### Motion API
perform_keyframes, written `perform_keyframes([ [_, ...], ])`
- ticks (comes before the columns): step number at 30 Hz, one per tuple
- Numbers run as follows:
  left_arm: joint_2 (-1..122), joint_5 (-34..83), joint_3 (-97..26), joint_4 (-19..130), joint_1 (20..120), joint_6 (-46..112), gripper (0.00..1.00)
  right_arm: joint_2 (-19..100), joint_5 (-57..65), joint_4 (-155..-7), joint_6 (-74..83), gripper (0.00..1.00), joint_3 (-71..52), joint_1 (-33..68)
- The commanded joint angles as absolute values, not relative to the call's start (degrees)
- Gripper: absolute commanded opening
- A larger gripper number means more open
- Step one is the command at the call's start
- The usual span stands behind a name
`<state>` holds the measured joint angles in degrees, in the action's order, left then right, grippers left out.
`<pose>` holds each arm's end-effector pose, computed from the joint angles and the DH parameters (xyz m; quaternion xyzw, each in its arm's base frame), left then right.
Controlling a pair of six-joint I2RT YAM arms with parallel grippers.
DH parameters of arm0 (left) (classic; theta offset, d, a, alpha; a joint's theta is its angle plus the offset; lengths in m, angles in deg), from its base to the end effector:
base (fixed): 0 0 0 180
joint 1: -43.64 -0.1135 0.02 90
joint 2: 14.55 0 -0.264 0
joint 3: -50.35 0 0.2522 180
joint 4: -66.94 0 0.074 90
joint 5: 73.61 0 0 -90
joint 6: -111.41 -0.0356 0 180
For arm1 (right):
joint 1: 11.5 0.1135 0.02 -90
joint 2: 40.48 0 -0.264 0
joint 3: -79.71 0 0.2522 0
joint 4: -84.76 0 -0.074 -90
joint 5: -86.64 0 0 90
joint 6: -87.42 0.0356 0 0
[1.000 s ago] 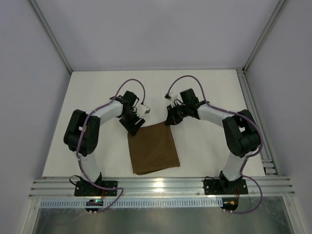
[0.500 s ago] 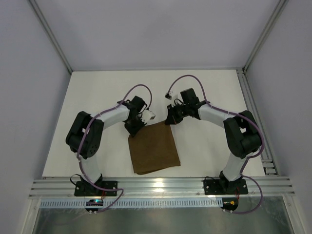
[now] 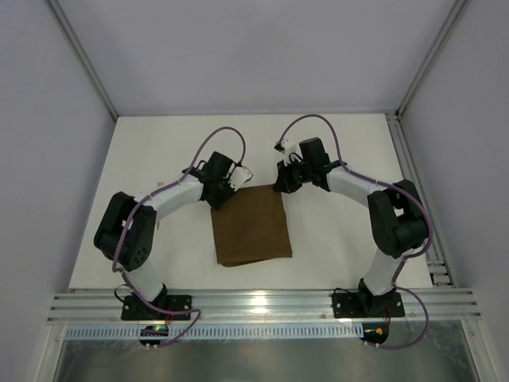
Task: Fold the napkin into a case and place the utensils inside
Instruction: Fold the lower triangle-folded napkin at the center of the board.
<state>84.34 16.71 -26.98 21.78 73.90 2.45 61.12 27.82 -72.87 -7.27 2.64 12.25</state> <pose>0.2924 -0.1708 0.1810 0.4084 0.8902 -0.0226 0.2005 0.3348 0.1675 0.1911 -0.3158 0.8442 0.3051 0.3075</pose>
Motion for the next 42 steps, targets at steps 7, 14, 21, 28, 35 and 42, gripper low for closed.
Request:
perform_keyframes([
  [7, 77.04, 13.04, -28.63, 33.65, 73.79, -5.39, 0.0, 54.53, 24.4, -79.53, -14.01, 0.03, 5.02, 11.7],
  [14, 67.47, 16.22, -13.44, 40.32, 76.69, -12.94, 0.0, 47.16, 24.31, -86.73, -14.62, 0.03, 17.58, 12.67],
  [21, 62.97, 14.19, -2.44, 46.31, 77.04, -20.24, 0.0, 41.17, 19.95, -86.22, -14.36, 0.03, 23.84, 20.12],
  [28, 64.2, 14.01, 1.7, 49.84, 77.66, -21.21, 0.0, 38.97, 15.79, -90.44, -9.97, 0.11, 30.26, 22.77],
  [35, 63.94, 16.22, 3.02, 48.78, 78.01, -21.65, 0.0, 35.3, 19.39, -88.33, -8.12, 0.54, 31.5, 22.78],
  [42, 63.67, 15.07, 3.63, 49.05, 79.41, -24.02, 0.04, 30.17, 24.75, -87.71, -0.67, 0.64, 28.78, 20.06],
])
